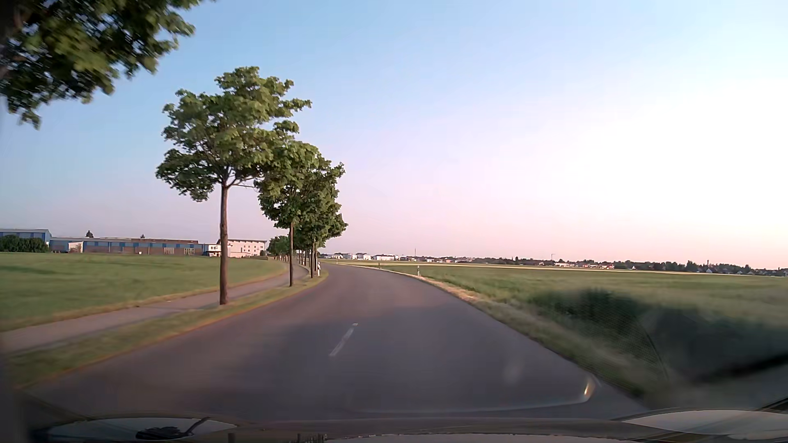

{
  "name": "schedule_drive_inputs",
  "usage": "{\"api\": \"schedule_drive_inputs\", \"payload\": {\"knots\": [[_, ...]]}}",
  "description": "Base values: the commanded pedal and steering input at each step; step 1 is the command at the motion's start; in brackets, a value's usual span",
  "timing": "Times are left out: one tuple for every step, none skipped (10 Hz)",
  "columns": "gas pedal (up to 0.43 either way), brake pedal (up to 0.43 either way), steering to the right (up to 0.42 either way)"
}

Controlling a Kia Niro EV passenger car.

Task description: Follow the waypoints while adhering to traffic rules and regulations

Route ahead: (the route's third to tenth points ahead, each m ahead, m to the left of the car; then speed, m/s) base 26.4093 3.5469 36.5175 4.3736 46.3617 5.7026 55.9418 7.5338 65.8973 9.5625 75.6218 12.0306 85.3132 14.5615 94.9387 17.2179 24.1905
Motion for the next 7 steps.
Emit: {"api": "schedule_drive_inputs", "payload": {"knots": [[0.421,0.018,-0.026],[0.421,0.018,-0.026],[0.421,0.018,-0.025],[0.421,0.018,-0.026],[0.421,0.018,-0.025],[0.421,0.018,-0.025],[0.421,0.018,-0.025]]}}
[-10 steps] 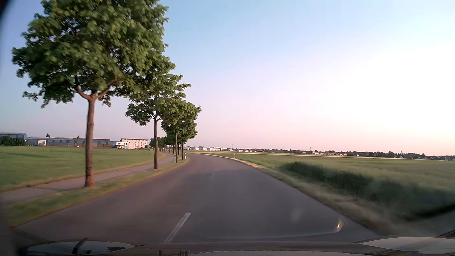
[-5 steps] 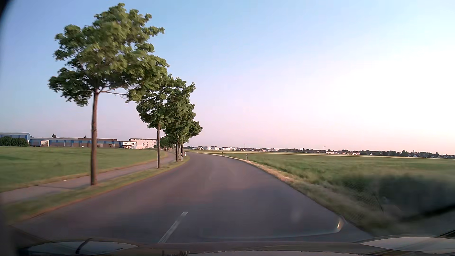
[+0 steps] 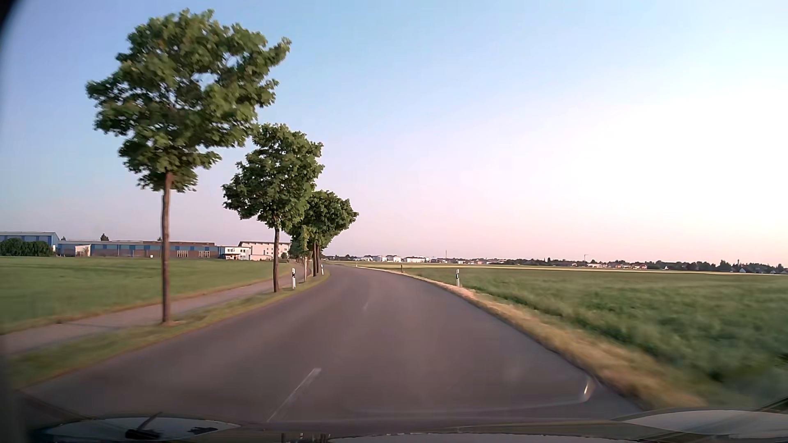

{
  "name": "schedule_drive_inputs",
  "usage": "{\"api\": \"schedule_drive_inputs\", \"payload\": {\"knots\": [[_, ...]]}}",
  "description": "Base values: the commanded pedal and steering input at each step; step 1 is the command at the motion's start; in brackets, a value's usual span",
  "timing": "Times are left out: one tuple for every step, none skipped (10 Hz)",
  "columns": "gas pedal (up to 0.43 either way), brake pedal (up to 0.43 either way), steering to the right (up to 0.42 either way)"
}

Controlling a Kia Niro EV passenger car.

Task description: Follow the waypoints while adhering to traffic rules and regulations

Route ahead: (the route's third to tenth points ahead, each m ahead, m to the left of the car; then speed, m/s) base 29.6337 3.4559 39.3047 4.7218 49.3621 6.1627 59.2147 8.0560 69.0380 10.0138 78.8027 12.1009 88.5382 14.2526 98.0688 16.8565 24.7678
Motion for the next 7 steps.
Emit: {"api": "schedule_drive_inputs", "payload": {"knots": [[0.421,0.018,-0.025],[0.421,0.012,-0.025],[0.421,0.018,-0.025],[0.421,0.018,-0.025],[0.421,0.018,-0.025],[0.421,0.018,-0.026],[0.421,0.018,-0.025]]}}
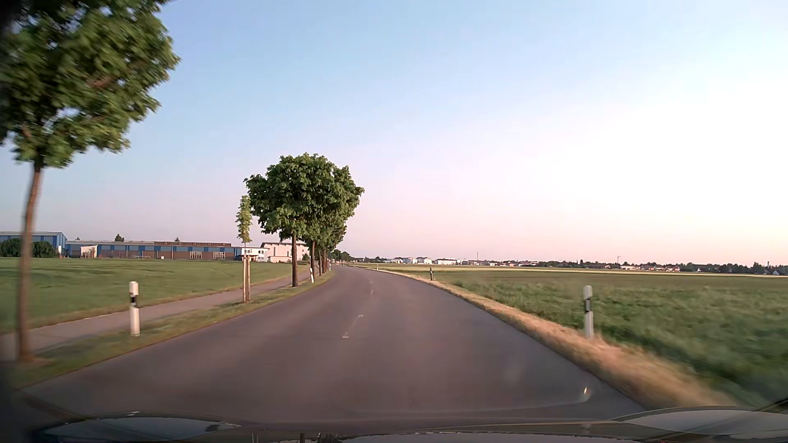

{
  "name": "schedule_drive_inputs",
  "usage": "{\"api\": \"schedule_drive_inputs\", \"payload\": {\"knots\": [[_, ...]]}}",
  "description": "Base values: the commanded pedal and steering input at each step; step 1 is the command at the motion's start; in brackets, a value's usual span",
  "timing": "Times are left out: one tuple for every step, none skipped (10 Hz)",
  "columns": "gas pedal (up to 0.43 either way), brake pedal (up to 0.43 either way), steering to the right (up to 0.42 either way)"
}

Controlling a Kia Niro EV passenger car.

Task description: Follow the waypoints while adhering to traffic rules and regulations

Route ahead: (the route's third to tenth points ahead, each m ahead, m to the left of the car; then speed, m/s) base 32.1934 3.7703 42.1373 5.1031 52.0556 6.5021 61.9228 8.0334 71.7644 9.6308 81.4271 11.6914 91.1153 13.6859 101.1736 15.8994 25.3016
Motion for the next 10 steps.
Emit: {"api": "schedule_drive_inputs", "payload": {"knots": [[0.421,0.018,-0.026],[0.421,0.018,-0.025],[0.421,0.018,-0.025],[0.421,0.018,-0.025],[0.421,0.018,-0.025],[0.409,0.018,-0.025],[0.398,0.018,-0.023],[0.378,0.018,-0.023],[0.37,0.018,-0.019],[0.358,0.018,-0.015]]}}
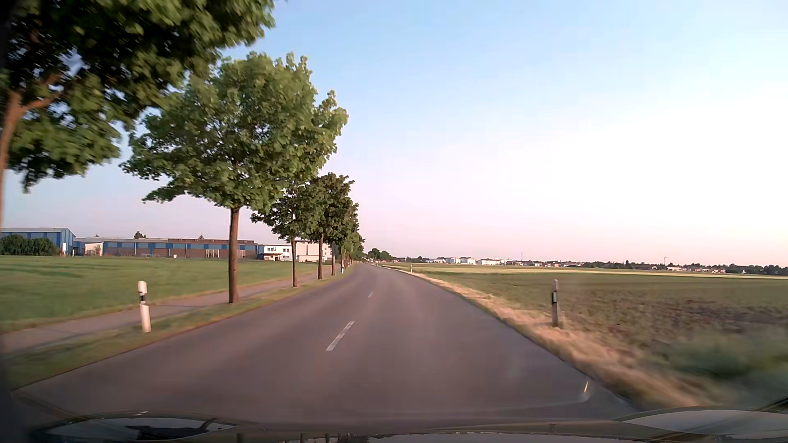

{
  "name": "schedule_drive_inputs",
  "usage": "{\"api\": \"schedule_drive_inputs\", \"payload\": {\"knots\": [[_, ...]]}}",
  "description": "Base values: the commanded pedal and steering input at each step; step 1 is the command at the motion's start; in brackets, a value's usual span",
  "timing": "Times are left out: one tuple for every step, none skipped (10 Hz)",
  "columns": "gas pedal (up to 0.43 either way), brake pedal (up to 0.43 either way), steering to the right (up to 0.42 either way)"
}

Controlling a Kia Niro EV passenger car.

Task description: Follow the waypoints while adhering to traffic rules and regulations

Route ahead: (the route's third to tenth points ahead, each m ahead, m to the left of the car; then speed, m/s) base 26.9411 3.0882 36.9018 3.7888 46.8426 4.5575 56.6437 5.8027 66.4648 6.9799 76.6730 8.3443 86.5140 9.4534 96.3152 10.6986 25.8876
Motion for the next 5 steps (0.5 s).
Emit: {"api": "schedule_drive_inputs", "payload": {"knots": [[0.35,0.018,-0.014],[0.339,0.018,-0.014],[0.339,0.018,-0.014],[0.331,0.018,-0.014],[0.331,0.018,-0.014]]}}
